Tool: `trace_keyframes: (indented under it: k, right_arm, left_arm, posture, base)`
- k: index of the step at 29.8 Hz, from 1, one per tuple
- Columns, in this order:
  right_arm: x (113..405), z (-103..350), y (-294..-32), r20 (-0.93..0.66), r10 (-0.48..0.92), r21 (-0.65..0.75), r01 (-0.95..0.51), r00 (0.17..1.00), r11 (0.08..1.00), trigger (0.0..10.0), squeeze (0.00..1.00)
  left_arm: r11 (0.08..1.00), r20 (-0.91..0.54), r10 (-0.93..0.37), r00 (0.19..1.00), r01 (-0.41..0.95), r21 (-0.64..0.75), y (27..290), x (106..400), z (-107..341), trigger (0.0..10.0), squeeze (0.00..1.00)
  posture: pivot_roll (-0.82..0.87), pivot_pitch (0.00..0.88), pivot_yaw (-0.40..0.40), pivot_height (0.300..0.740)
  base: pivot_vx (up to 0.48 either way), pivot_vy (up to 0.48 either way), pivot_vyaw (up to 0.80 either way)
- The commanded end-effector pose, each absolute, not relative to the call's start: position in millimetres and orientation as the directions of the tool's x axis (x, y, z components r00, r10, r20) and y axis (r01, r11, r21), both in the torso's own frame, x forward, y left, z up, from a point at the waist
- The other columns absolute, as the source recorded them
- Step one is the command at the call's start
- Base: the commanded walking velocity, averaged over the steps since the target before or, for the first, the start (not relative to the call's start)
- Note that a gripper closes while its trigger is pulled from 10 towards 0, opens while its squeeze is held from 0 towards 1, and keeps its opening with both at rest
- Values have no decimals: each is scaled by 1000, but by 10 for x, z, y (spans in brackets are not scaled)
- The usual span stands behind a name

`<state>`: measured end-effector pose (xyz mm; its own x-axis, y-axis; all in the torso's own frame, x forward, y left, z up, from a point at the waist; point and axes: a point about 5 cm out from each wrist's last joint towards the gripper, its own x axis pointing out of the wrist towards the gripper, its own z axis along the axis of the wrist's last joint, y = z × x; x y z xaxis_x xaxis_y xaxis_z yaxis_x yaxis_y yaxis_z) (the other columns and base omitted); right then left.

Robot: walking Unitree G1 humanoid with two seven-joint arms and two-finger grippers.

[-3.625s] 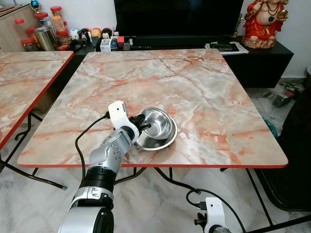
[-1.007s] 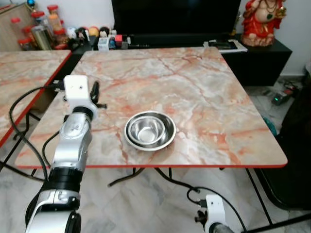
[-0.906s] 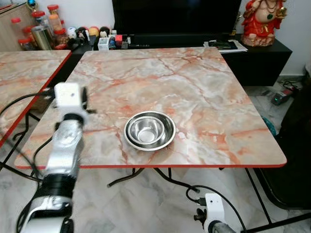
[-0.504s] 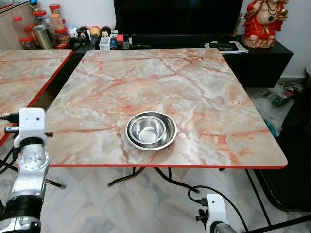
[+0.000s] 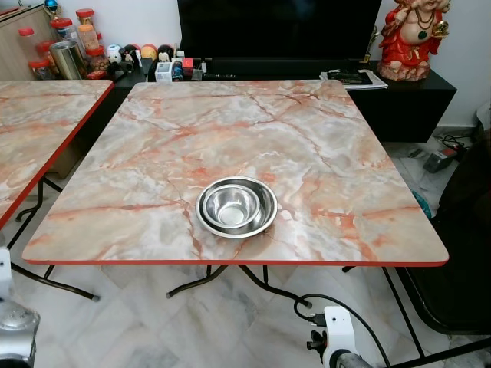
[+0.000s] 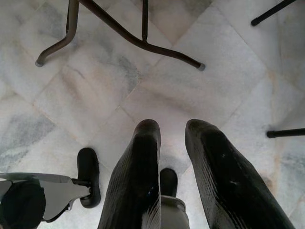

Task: Setting the table

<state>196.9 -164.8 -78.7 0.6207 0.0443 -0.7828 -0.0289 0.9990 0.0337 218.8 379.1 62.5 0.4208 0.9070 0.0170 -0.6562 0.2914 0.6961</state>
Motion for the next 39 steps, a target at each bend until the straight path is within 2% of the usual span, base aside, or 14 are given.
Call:
trace_keyframes:
  k: [1, 6, 7, 8, 9, 10, 11, 12, 13, 14, 18, 21, 28, 39]
  right_arm:
    - [1960, -790, -1643, -780, 42, 33, -26, 624, 999, 10000, 0]
    - [1949, -795, -1644, -781, 40, 33, -22, 623, 999, 10000, 0]
    - [1947, -796, -1646, -782, 38, 33, -19, 622, 999, 10000, 0]
    - [1947, -796, -1646, -782, 38, 33, -19, 622, 999, 10000, 0]
    - [1944, -798, -1648, -783, 36, 33, -15, 621, 999, 10000, 0]
    - [1944, -798, -1648, -783, 36, 33, -15, 621, 999, 10000, 0]
    - [1944, -798, -1648, -783, 34, 33, -13, 621, 999, 10000, 0]
    - [1942, -799, -1649, -784, 33, 31, -13, 620, 999, 10000, 0]
    - [1941, -800, -1652, -785, 32, 30, -13, 619, 999, 10000, 0]
    - [1941, -800, -1652, -785, 32, 30, -13, 619, 999, 10000, 0]
    - [1941, -796, -1703, -784, 20, 21, -7, 620, 1000, 10000, 0]
    - [1925, -800, -1743, -786, 12, 11, -4, 618, 1000, 10000, 0]
    - [1879, -820, -1769, -792, 2, 6, 4, 611, 1000, 10000, 0]
    - [1911, -809, -1715, -788, 12, 10, -7, 616, 1000, 10000, 0]
  left_arm:
    - [285, -13, 917, 398, -634, 719, 3750, 2119, 500, 10000, 0]
    - [326, -101, 919, 382, -589, 740, 3696, 2020, 295, 10000, 0]
    - [441, -223, 878, 424, -533, 722, 3591, 2028, 144, 10000, 0]
    - [441, -223, 878, 424, -533, 722, 3591, 2028, 144, 10000, 0]
    - [644, -424, 751, 506, -420, 639, 3361, 2056, -93, 10000, 0]
    - [644, -424, 751, 506, -420, 639, 3361, 2056, -93, 10000, 0]
    - [774, -537, 613, 580, -305, 555, 3112, 2092, -256, 10000, 0]
    - [851, -616, 476, 628, -152, 503, 2856, 2108, -391, 10000, 0]
    - [875, -647, 402, 649, -62, 481, 2702, 2116, -455, 10000, 0]
    - [875, -647, 402, 649, -62, 481, 2702, 2116, -455, 10000, 0]
    - [934, -735, 171, 656, 129, 332, 2153, 2147, -613, 10000, 0]
    - [931, -764, 101, 637, 210, 299, 1953, 2112, -677, 10000, 0]
    - [967, -803, 62, 593, 162, 195, 1897, 1974, -767, 10000, 0]
    - [977, -831, 93, 548, 110, 182, 1973, 1810, -842, 10000, 0]
  posture:
    - [15, 0, 25, 740]
    - [8, 0, 30, 740]
    - [7, 0, 34, 740]
    - [7, 0, 34, 740]
    - [6, 0, 37, 740]
    - [6, 0, 37, 740]
    - [4, 0, 39, 740]
    - [-15, 0, 45, 740]
    - [-19, 0, 46, 740]
    - [-19, 0, 46, 740]
    - [-38, 0, 40, 740]
    - [-46, 0, 39, 740]
    - [-53, 0, 41, 740]
    - [-47, 0, 45, 740]
  base:
    - [0, 0, 0]
    - [0, 0, 0]
    - [0, 0, 0]
    - [0, 0, 0]
    - [0, 0, 0]
    - [0, 0, 0]
    - [0, 0, 0]
    - [0, 0, 0]
    - [0, 0, 0]
    - [0, 0, 0]
    - [0, 0, 0]
    - [0, 0, 0]
    - [0, 0, 0]
    - [0, 96, 0]
